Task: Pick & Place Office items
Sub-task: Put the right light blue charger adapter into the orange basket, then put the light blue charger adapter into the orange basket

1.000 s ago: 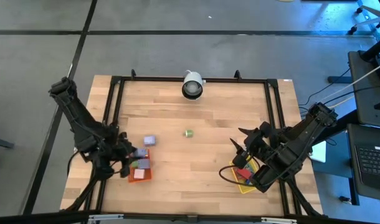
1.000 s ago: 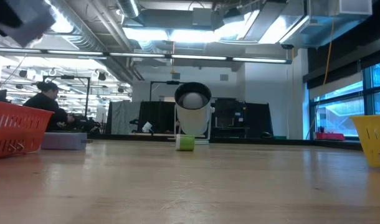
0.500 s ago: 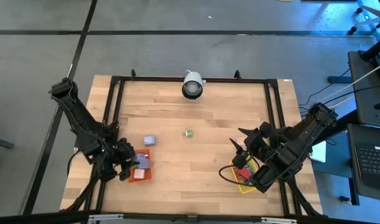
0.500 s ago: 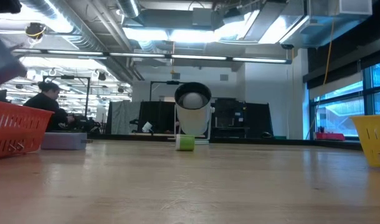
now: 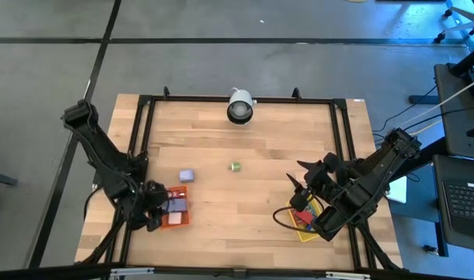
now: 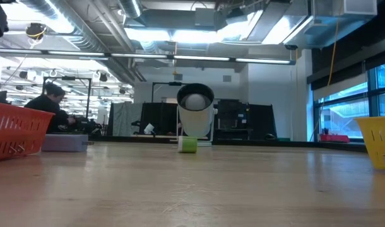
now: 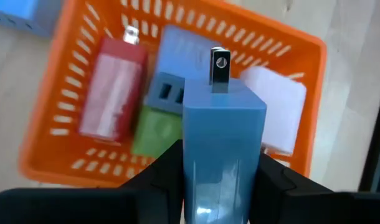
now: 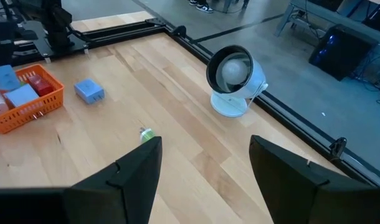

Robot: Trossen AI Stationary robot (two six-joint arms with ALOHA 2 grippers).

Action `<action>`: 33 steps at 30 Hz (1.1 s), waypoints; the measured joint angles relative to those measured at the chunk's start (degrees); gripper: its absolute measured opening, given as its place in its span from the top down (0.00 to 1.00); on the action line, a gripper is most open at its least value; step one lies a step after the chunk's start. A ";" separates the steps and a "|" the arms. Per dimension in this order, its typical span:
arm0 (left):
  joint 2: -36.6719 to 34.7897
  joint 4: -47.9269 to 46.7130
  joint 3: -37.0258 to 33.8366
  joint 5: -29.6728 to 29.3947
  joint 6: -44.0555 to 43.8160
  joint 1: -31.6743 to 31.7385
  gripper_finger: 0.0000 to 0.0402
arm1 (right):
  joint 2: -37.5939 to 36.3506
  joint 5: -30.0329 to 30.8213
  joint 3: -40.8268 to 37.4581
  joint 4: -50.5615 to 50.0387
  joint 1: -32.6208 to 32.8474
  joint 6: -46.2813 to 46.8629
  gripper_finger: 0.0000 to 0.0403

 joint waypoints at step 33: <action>0.83 -17.06 11.72 -1.25 2.54 5.34 0.42 | 0.02 -0.85 0.00 2.49 0.00 -4.90 0.40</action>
